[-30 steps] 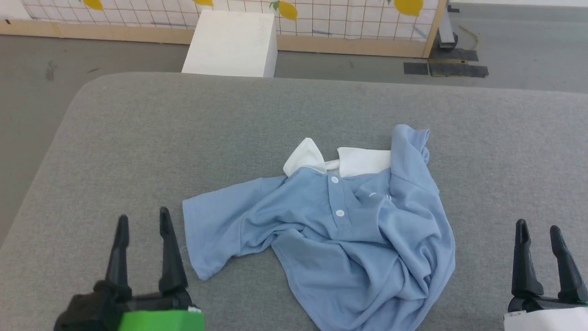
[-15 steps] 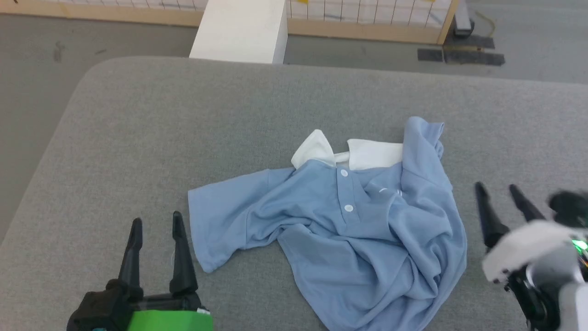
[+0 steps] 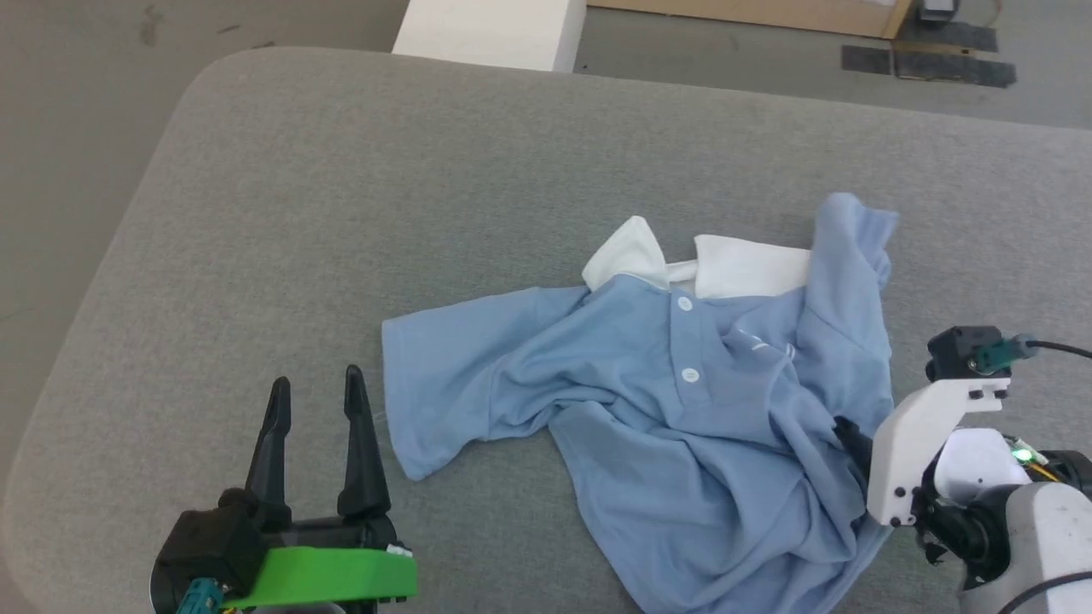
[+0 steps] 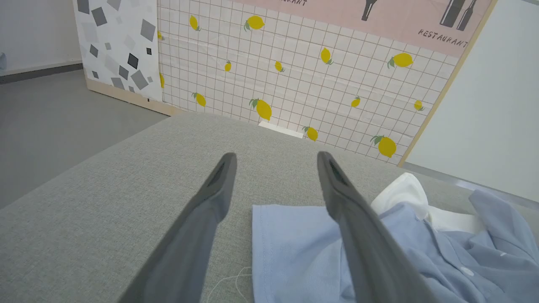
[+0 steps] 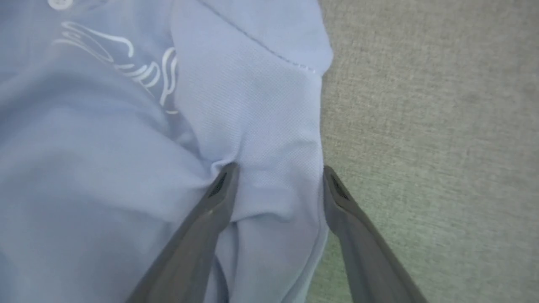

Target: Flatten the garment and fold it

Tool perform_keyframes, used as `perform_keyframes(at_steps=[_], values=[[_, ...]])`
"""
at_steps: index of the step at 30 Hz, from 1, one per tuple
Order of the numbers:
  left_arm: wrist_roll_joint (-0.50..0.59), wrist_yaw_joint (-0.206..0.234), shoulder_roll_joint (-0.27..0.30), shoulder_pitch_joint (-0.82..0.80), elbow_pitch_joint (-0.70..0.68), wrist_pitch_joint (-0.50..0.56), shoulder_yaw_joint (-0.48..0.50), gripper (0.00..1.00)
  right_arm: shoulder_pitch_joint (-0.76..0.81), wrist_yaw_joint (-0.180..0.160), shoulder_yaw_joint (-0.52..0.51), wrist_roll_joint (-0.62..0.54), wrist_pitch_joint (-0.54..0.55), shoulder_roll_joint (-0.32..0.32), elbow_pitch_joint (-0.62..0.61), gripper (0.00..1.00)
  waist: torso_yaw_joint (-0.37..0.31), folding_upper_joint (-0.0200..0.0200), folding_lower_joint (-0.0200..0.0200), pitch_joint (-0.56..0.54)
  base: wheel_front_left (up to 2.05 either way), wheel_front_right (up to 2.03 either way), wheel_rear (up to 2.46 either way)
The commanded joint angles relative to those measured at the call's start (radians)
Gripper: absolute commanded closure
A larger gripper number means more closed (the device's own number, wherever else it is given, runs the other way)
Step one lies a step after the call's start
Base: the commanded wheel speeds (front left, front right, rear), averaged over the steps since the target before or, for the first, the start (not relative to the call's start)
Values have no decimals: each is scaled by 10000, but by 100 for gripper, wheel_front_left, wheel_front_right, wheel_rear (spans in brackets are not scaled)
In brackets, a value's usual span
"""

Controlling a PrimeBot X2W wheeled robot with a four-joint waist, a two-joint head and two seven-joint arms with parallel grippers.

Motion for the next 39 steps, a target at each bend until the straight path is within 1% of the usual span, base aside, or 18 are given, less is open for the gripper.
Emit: perform_keyframes(at_steps=[1, 5, 8, 9, 13, 16, 18, 20, 22, 24, 25, 26, 27, 30, 32, 36, 39], values=[[-88, 49, -29, -216, 28, -37, 3, 0, -56, -13, 117, 6, 67, 52, 106, 100, 109, 0, 0, 30, 0, 0, 0], [-106, 85, -29, -196, 74, -37, 64, 0, -128, -13, 114, 30, -136, 80, 146, 100, 28, 0, 0, -165, 0, 0, 0], [-119, 66, -29, -92, 98, -37, 128, 0, -367, -13, -384, 161, -483, 23, -31, 100, -164, 0, 0, -381, 0, 0, 0], [-134, 59, -29, -66, 97, -37, 144, 0, -450, -13, -642, 235, -586, -2, -146, 100, -225, 0, 0, -429, 0, 0, 0], [-143, 32, -29, 77, 105, -37, 191, 0, -547, -13, -2254, 461, -1062, -225, -1017, 100, -447, 0, 0, -586, 0, 0, 0], [-195, 7, -29, 203, 113, -37, 235, 0, 119, -13, -3627, 584, -1073, -179, -1764, 100, -623, 0, 0, -621, 0, 0, 0], [-224, -20, -29, 273, 121, -37, 252, 0, 786, -13, -4351, 626, -984, -60, -2039, 100, -730, 0, 0, -599, 0, 0, 0], [-239, -61, -29, 292, 140, -37, 277, 0, 1473, -13, -4921, 556, -1117, 52, -2103, 100, -815, 0, 0, -563, 0, 0, 0], [-256, -96, -29, 290, 161, -38, 330, 0, 1951, -13, -5348, 666, -1313, 185, -1839, 100, -919, 0, 0, -552, 0, 0, 0], [-235, -144, -29, 297, 187, -38, 374, 0, 2264, -13, -5411, 726, -1518, 264, -1464, 100, -1028, 0, 0, -543, 0, 0, 0], [-190, -187, -29, 304, 214, -38, 389, 0, 2316, -13, -5433, 804, -1673, 284, -1213, 67, -1098, 0, 0, -543, 0, 0, 0], [-150, -226, -29, 308, 241, -38, 398, 0, 2322, -13, -5409, 916, -1822, 290, -957, 47, -1145, 0, 0, -549, 0, 0, 0], [-107, -271, -29, 305, 279, -38, 406, 0, 2325, -13, -5315, 993, -2038, 294, -671, 0, -1183, 0, 0, -564, 0, 0, 0], [-56, -320, -30, 314, 358, -38, 445, 0, 2241, -13, -4865, 1231, -2493, 298, -154, 0, -1275, 0, 0, -653, 0, 0, 0], [-41, -334, -30, 327, 383, -38, 449, 0, 2175, -13, -4472, 1339, -2720, 299, -145, 0, -1316, 0, 0, -708, 0, 0, 0], [-4, -375, -30, 326, 382, -38, 440, 0, 1997, -13, -3820, 1635, -3172, 300, -809, 0, -1367, 0, 0, -832, 0, 0, 0], [57, -355, -30, 300, 262, -38, 417, 0, 1936, -13, -3329, 1897, -3894, 300, -1646, 0, -1363, 0, 0, -893, 0, 0, 0]])
